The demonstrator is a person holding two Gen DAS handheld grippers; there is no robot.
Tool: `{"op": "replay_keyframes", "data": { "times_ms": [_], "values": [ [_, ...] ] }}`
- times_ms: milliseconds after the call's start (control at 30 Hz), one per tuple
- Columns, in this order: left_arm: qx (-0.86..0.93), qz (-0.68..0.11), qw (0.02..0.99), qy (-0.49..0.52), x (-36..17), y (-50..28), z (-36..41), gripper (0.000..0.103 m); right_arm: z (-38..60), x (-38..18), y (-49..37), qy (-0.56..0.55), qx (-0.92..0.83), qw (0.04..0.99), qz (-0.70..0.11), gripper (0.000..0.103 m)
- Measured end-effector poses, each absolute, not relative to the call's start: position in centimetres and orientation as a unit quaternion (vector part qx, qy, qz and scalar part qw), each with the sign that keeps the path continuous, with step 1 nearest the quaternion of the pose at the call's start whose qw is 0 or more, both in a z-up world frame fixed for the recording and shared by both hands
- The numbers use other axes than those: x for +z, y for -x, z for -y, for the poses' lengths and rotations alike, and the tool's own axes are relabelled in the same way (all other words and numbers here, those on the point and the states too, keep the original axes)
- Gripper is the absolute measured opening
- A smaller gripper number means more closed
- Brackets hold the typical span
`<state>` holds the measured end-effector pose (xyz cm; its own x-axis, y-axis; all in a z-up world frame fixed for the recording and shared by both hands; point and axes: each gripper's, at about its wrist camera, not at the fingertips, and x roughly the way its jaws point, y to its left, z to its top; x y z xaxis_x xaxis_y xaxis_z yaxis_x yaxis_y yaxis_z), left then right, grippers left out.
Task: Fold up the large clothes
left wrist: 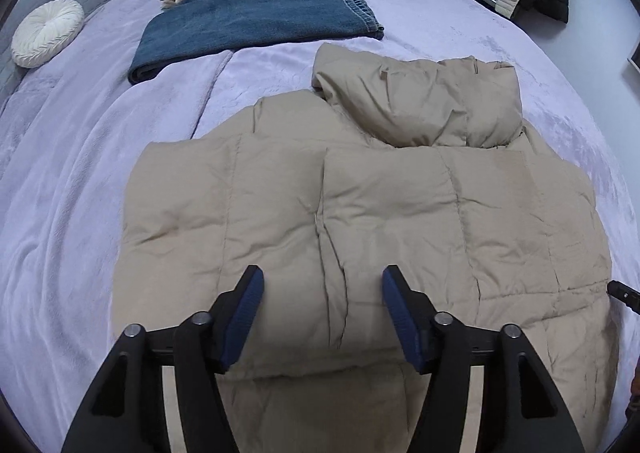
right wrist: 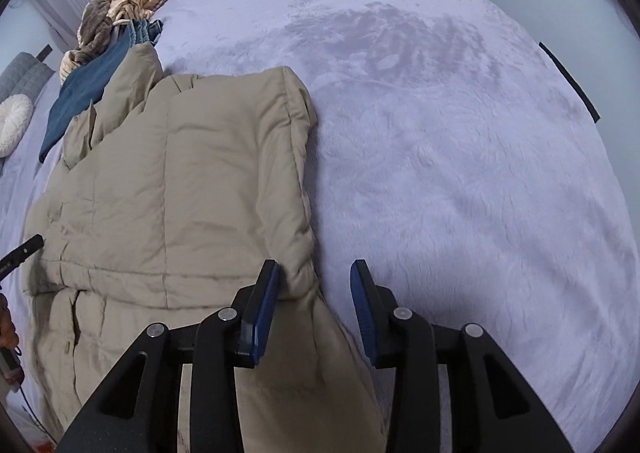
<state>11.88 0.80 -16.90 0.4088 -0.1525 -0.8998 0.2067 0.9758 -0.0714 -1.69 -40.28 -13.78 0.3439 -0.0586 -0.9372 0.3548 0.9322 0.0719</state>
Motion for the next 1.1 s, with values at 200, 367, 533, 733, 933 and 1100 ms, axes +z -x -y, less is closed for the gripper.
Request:
{"op": "replay_keyframes", "data": {
  "times_ms": [200,367,533,733,933,1100],
  "values": [
    [-0.094,-0.567,0.818,-0.014,-15.4,-7.6,-1.2,0.064,40.4,-12.3,5.0,-0.187,-0.119,0.789,-0.574,0.053],
    [-0.085,-0.584,0.807,-0.010,-13.9,-3.8,-0.9,0.064,39.7,-10.7,8.0,-0.215,-0.098,0.777,-0.583,0.059],
    [-0.071,-0.576,0.814,0.006,-12.3,-0.5,-0.7,0.098,38.7,-9.8,10.1,-0.221,-0.073,0.770,-0.594,0.067],
    [-0.056,-0.580,0.813,0.002,-11.5,2.5,-0.3,0.103,37.7,-9.6,11.3,-0.212,-0.046,0.765,-0.606,0.068],
    [-0.053,-0.598,0.800,0.004,-11.6,5.1,-0.7,0.103,36.6,-9.4,12.4,-0.214,-0.032,0.763,-0.610,0.080],
    [-0.050,-0.610,0.790,0.008,-12.1,6.8,-1.9,0.103,34.9,-9.5,13.6,-0.219,-0.029,0.759,-0.612,0.080]
  ]
}}
